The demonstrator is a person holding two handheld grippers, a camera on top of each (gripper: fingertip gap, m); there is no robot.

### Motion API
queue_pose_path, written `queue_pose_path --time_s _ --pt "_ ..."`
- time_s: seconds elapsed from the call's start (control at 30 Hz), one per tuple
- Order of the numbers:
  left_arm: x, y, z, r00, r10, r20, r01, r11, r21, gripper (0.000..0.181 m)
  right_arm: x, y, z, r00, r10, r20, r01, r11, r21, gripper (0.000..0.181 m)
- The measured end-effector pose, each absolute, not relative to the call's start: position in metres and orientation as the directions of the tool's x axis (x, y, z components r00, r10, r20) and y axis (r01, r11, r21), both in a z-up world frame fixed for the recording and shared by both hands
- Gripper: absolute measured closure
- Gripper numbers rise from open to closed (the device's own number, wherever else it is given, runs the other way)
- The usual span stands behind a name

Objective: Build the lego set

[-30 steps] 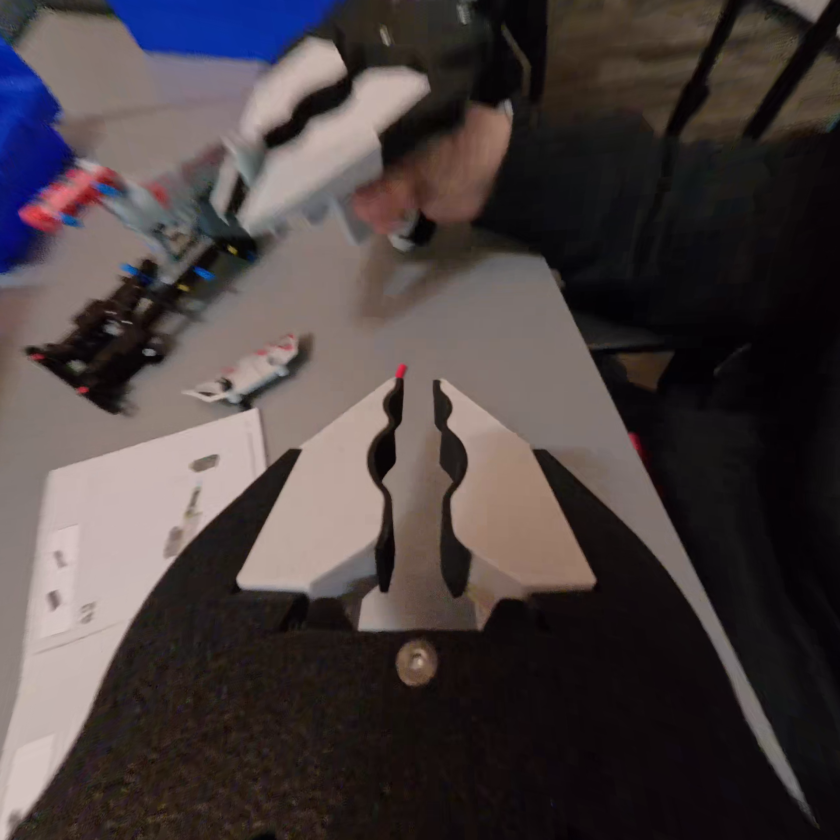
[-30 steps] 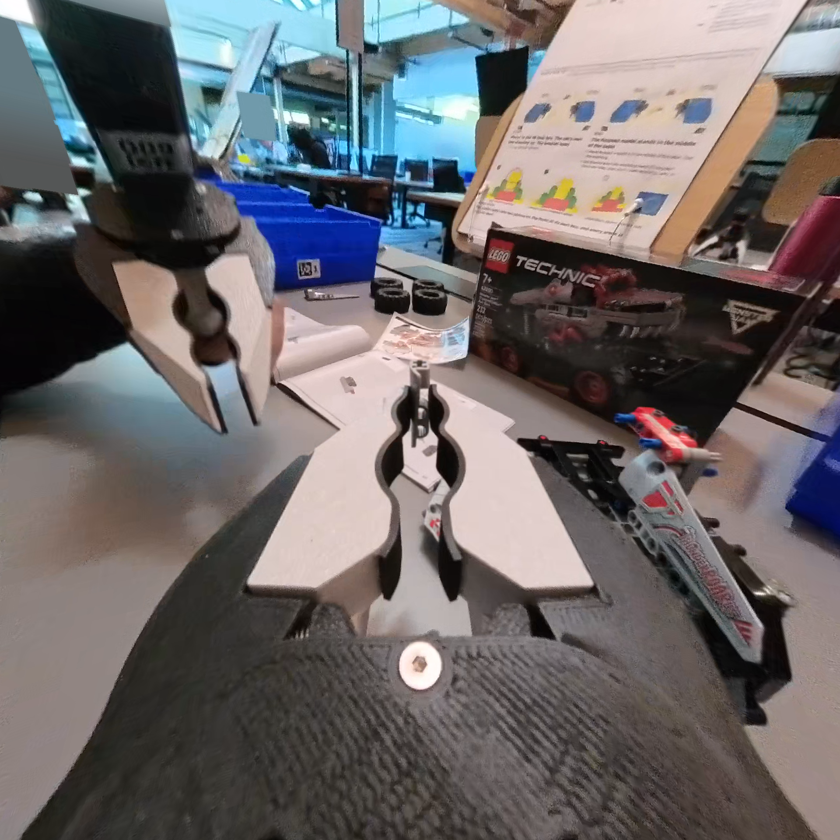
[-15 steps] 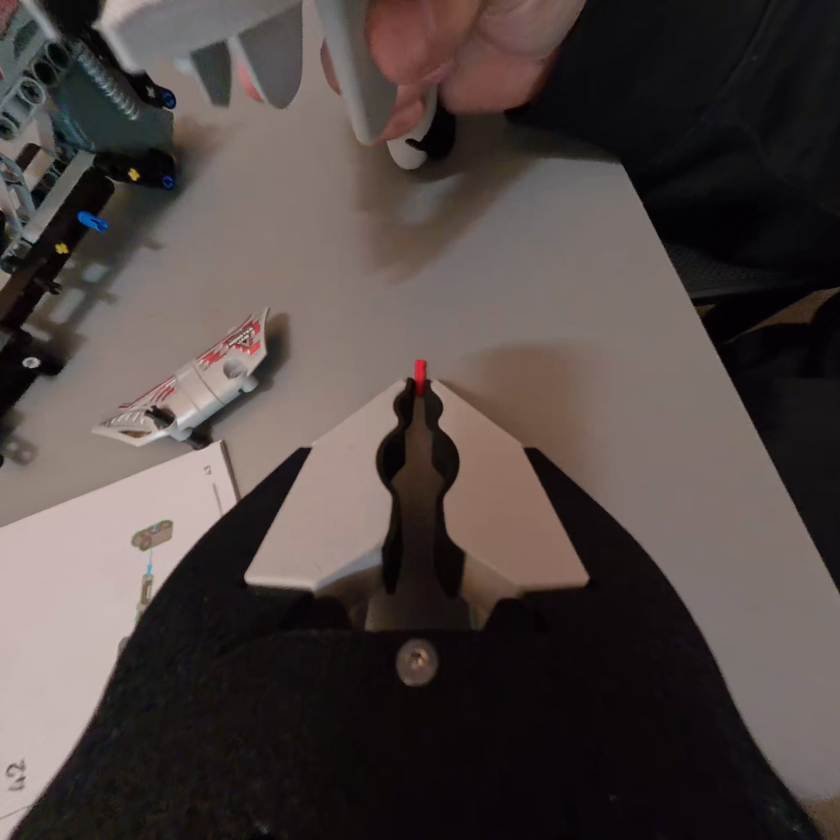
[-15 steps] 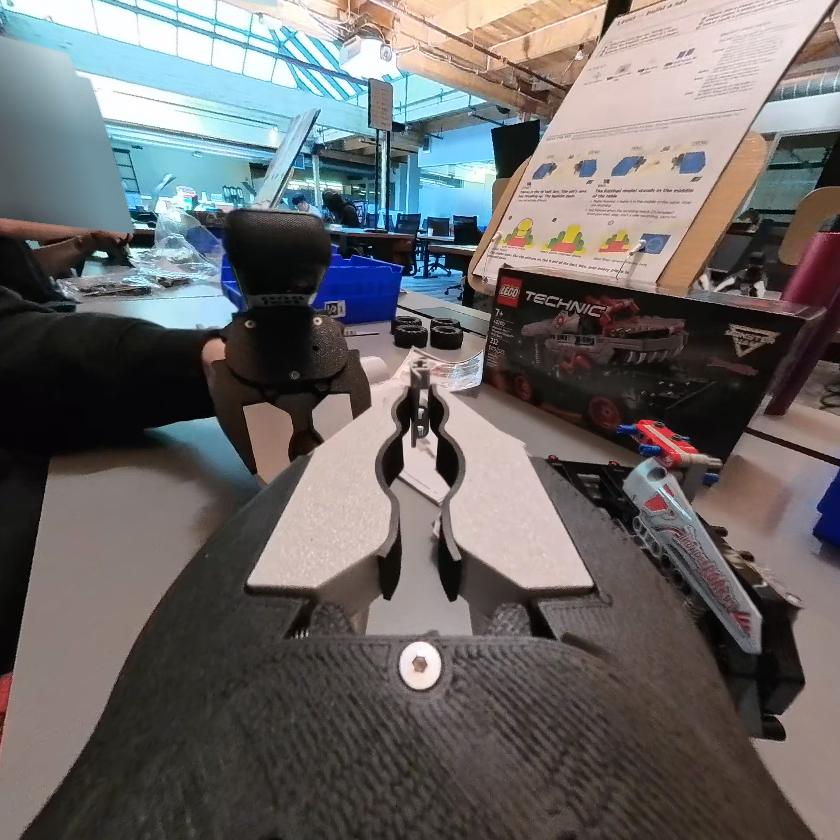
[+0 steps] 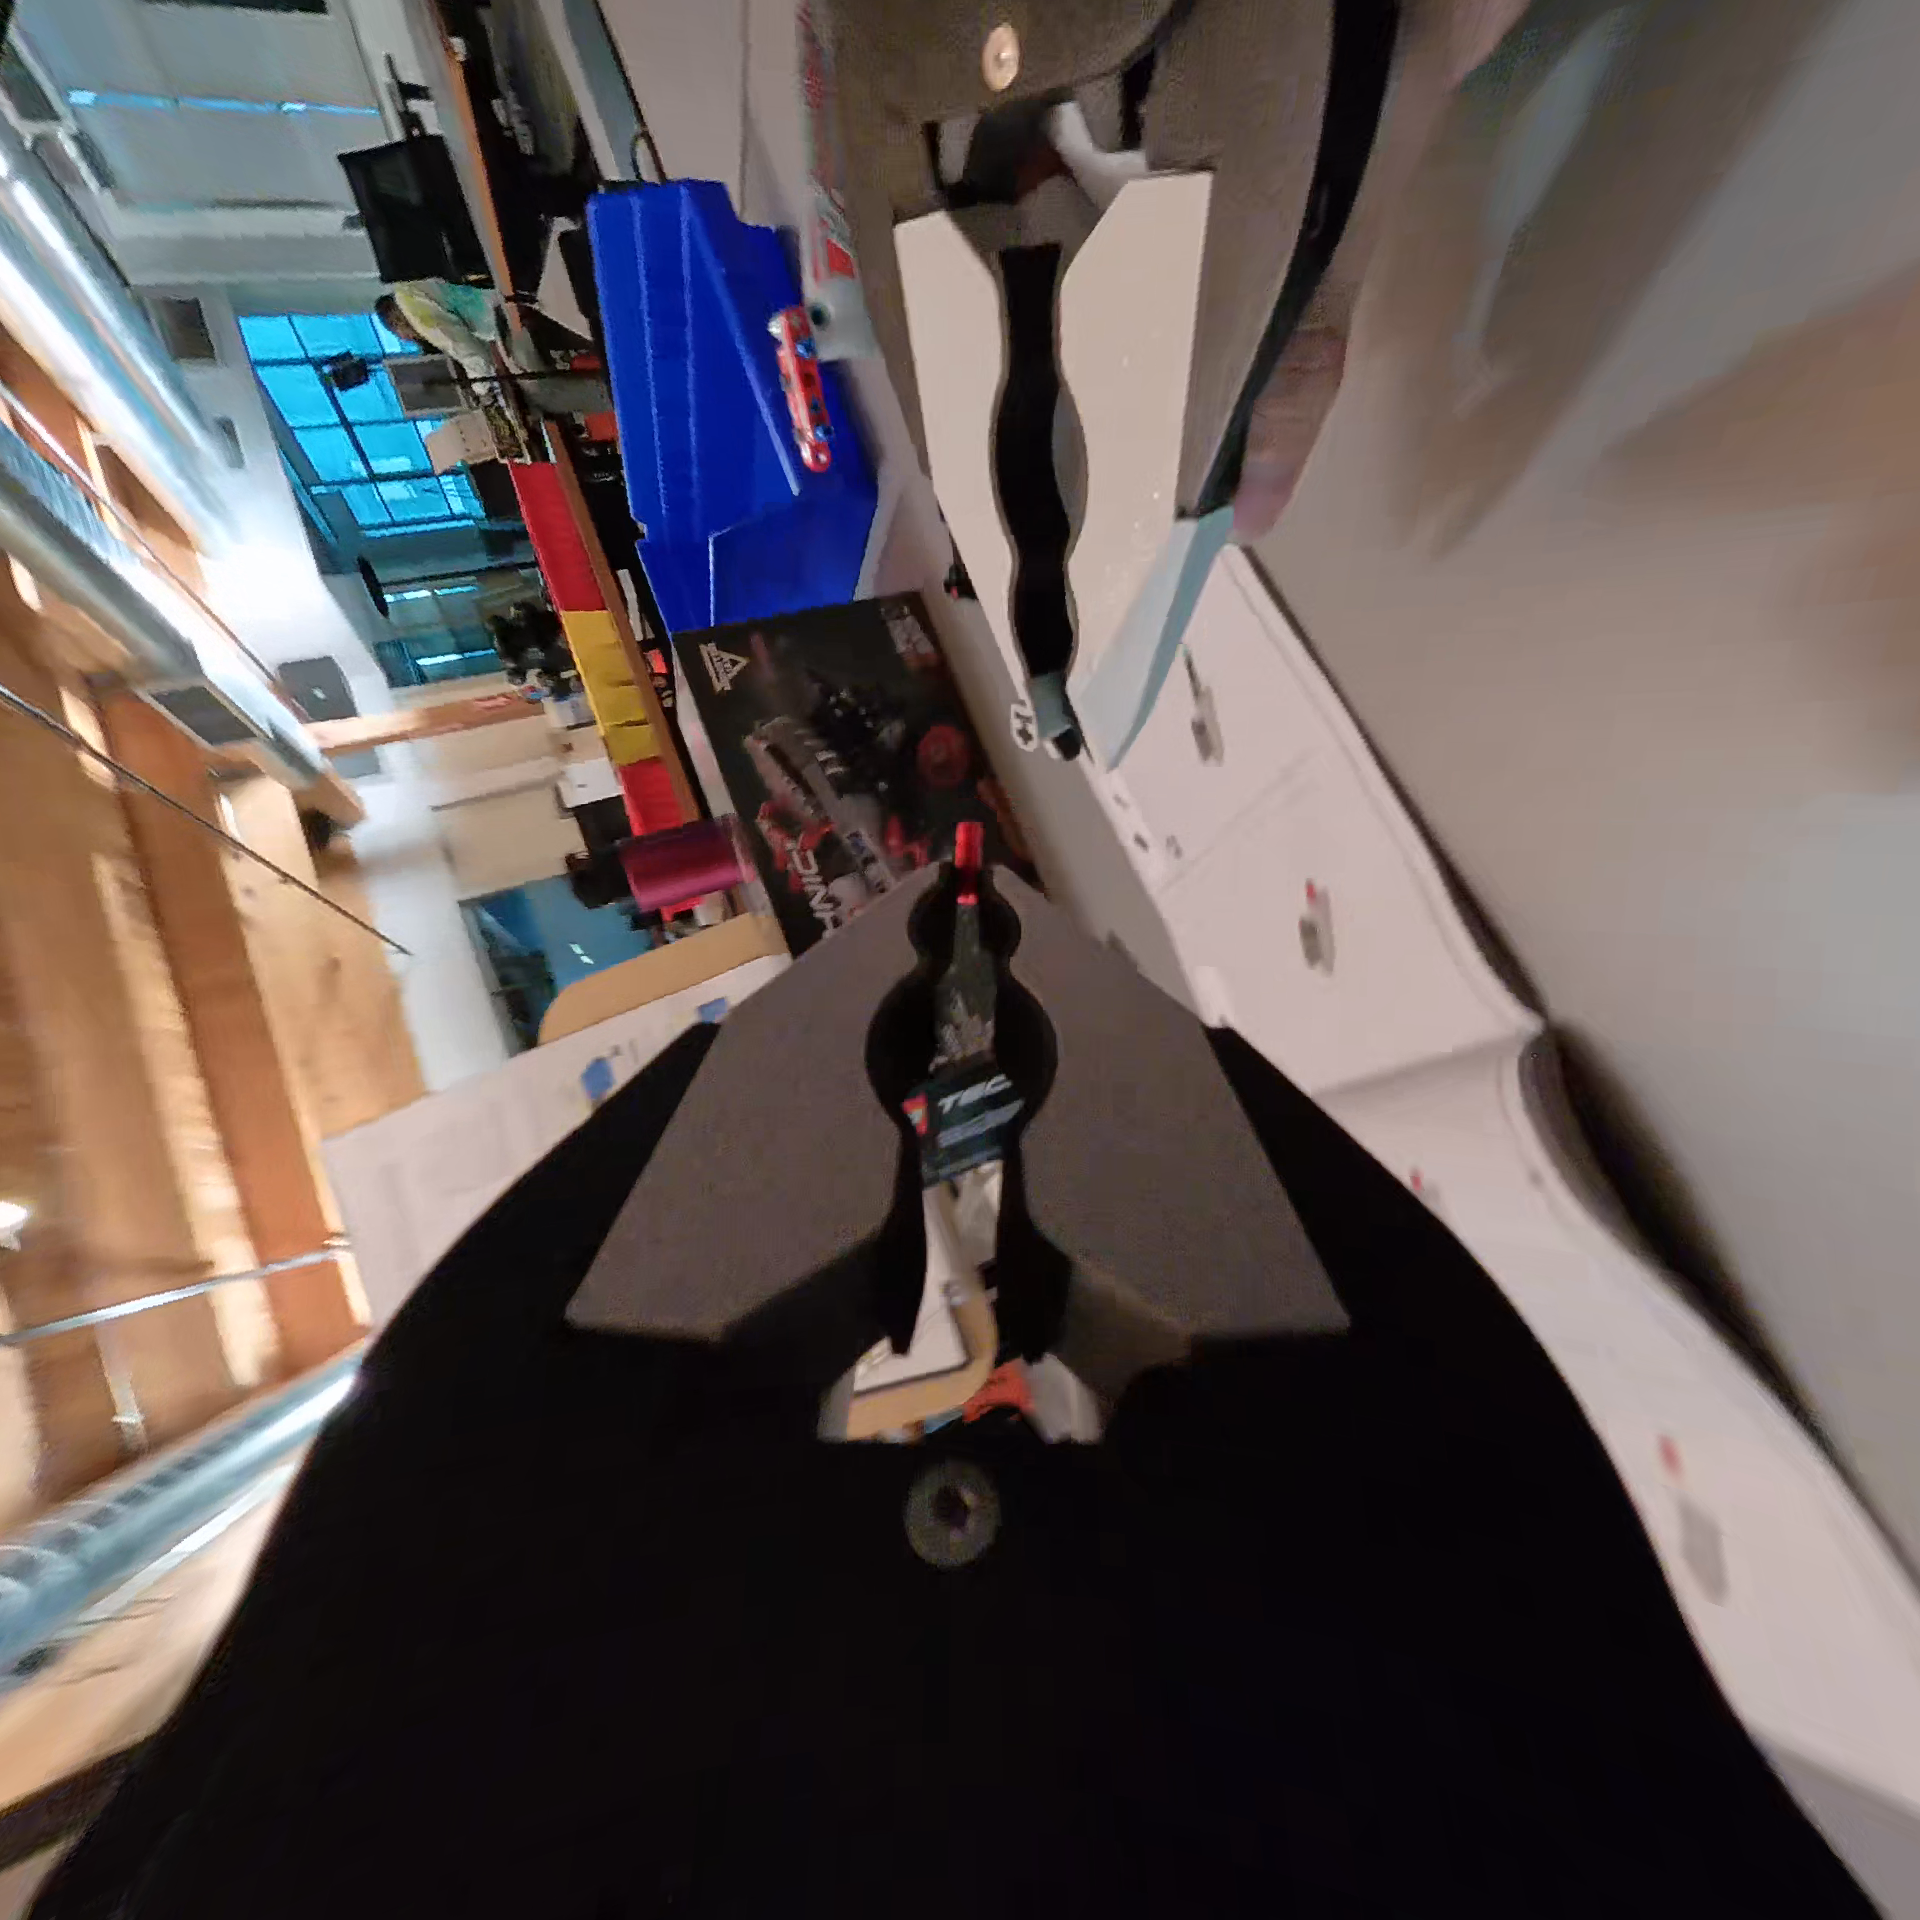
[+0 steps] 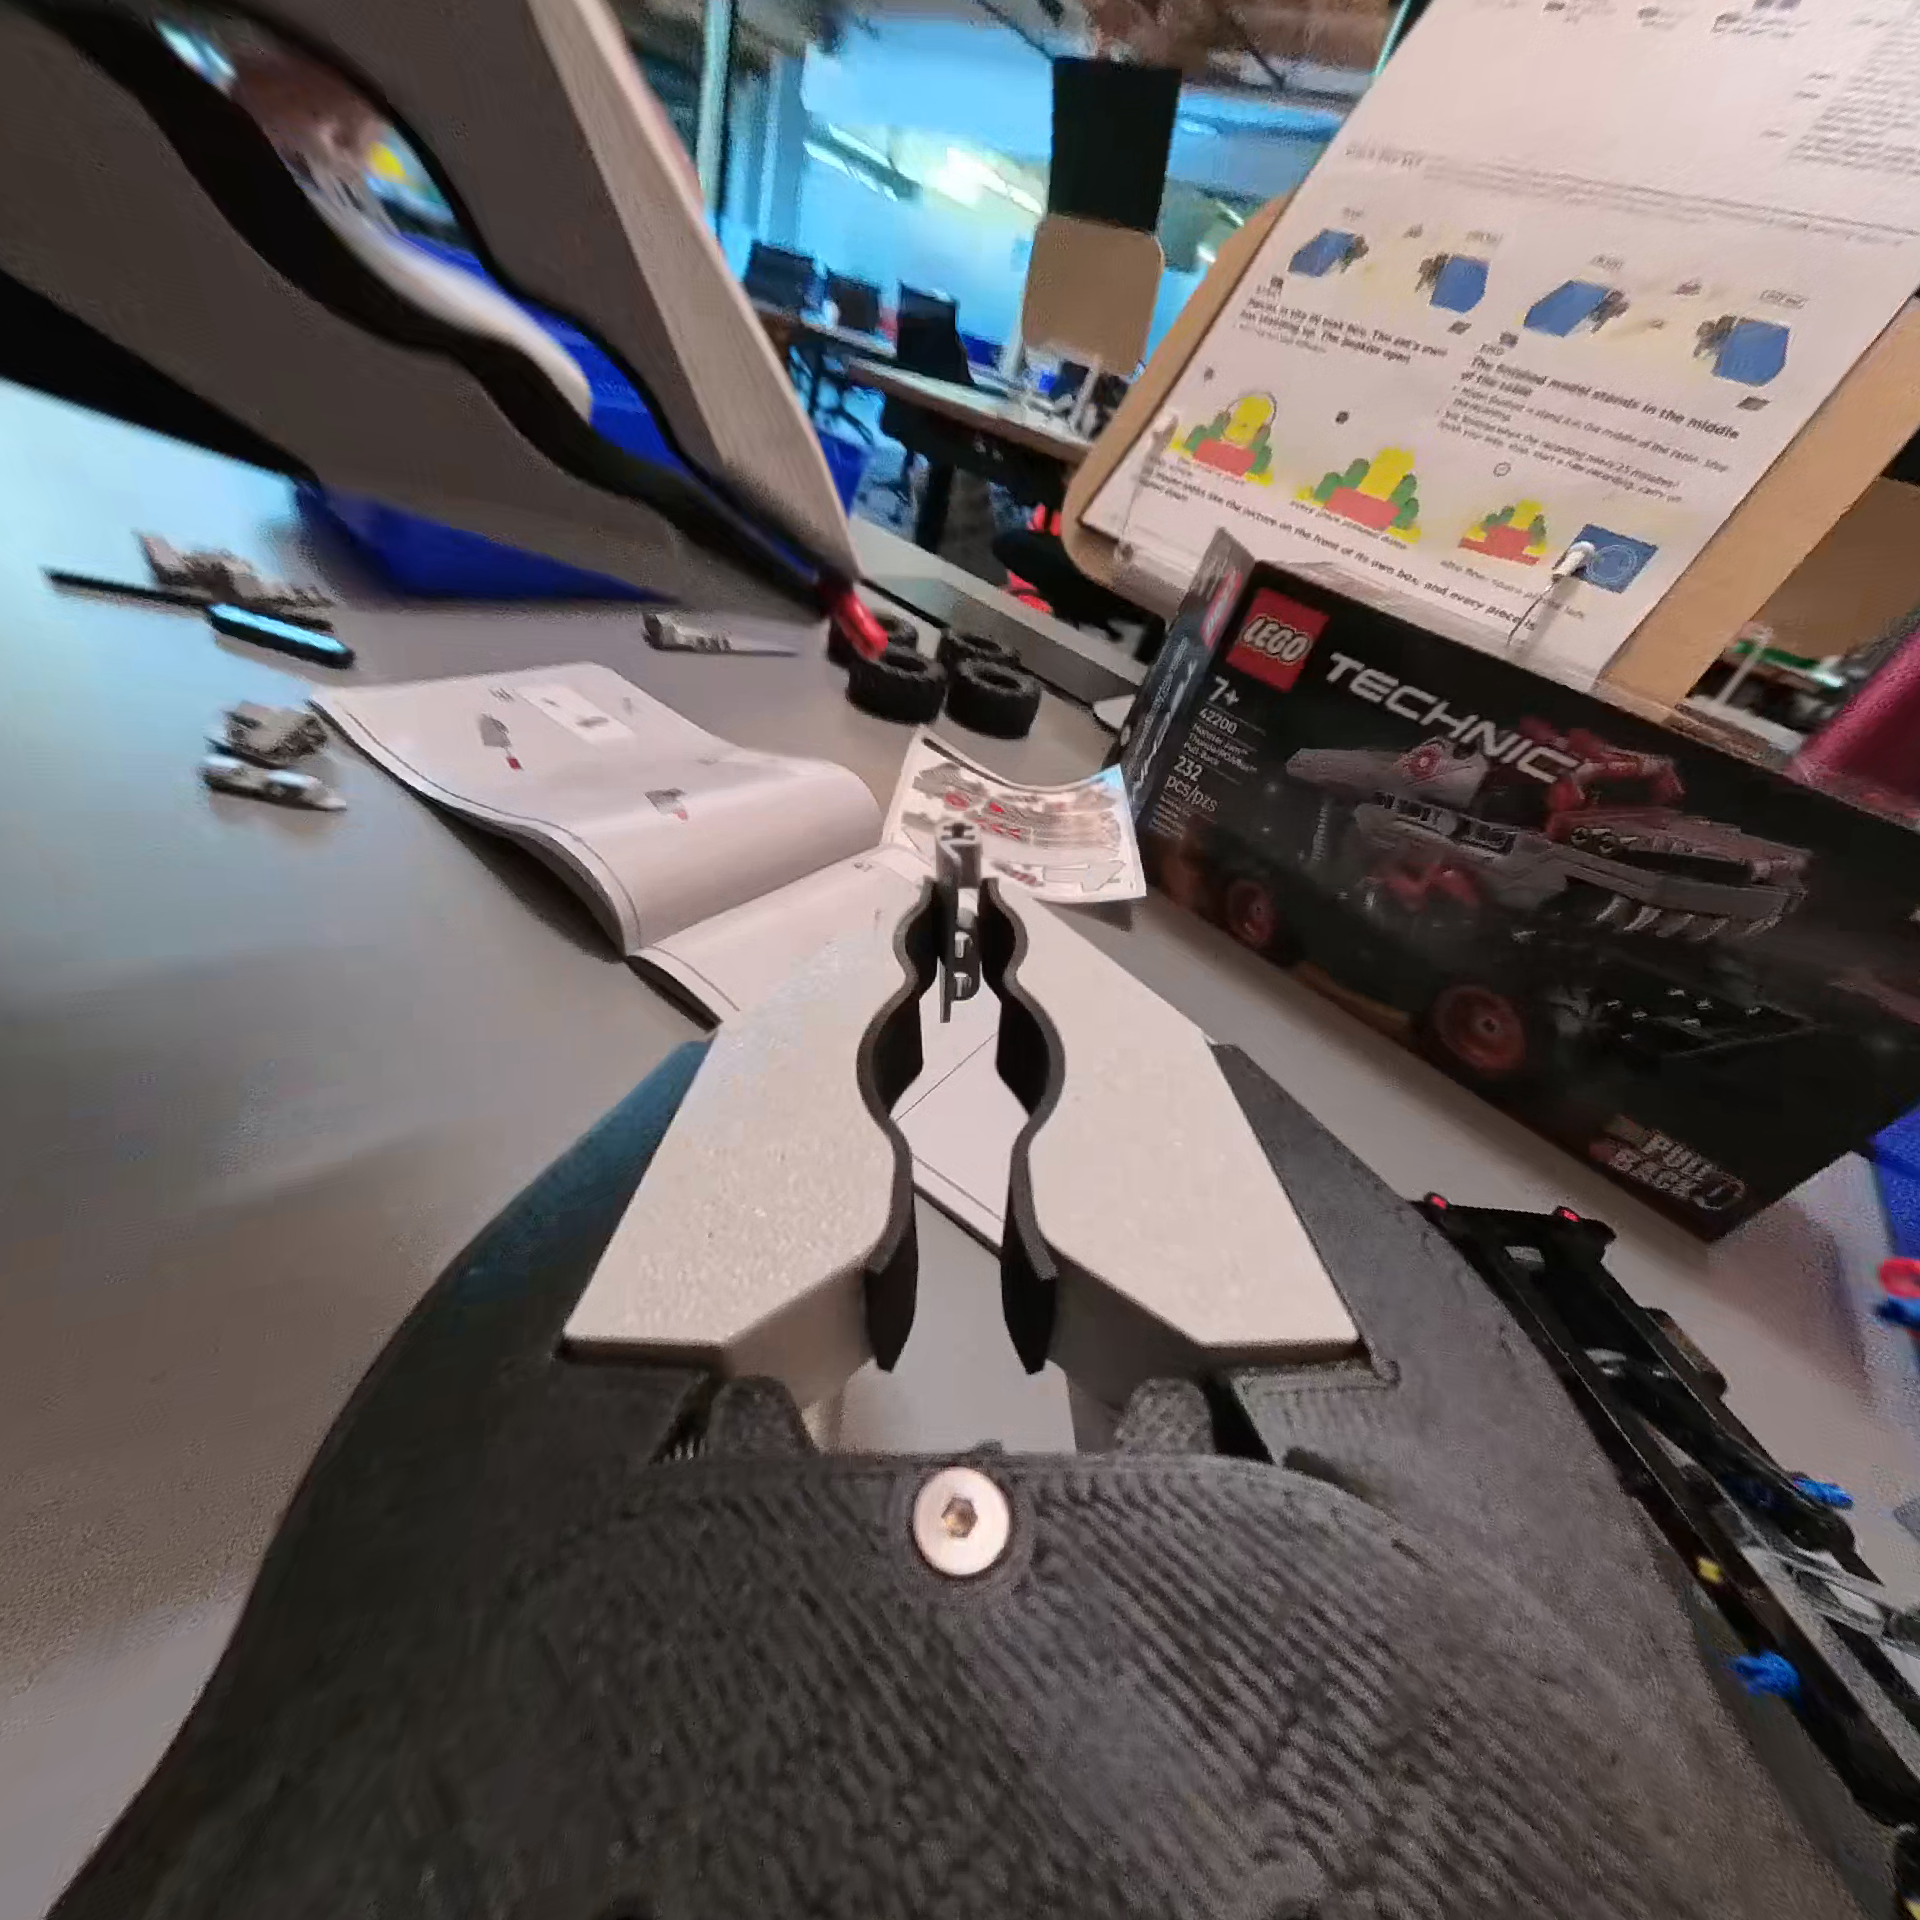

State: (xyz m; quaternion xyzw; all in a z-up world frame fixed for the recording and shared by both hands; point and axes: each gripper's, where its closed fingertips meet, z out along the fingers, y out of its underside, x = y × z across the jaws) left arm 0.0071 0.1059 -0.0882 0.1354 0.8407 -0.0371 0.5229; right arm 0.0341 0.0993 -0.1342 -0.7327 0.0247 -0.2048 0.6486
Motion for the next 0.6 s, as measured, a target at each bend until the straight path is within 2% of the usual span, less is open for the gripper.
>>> queue_pose_path --time_s 0.03,0.27,0.43,0.6 --pt "0.003 0.11 -0.088 -0.416 0.241 -0.877 0.271 0.953 0.133 0.181 0.032 0.105 -0.137 0.907 -0.308 0.288 0.24 -0.184 -0.953 0.176" --pt "0.003 0.126 -0.101 -0.428 0.461 -0.777 0.278 0.886 0.372 0.181 0.03 0.122 -0.144 0.831 -0.333 0.446 0.365 -0.277 -0.889 0.176" --pt "0.006 0.116 -0.111 -0.413 0.524 -0.745 0.308 0.85 0.428 0.181 0.029 0.118 -0.139 0.797 -0.362 0.484 0.403 -0.279 -0.872 0.176" --pt "0.009 0.113 -0.113 -0.389 0.584 -0.713 0.317 0.811 0.491 0.181 0.024 0.121 -0.146 0.824 -0.312 0.473 0.392 -0.29 -0.873 0.176"
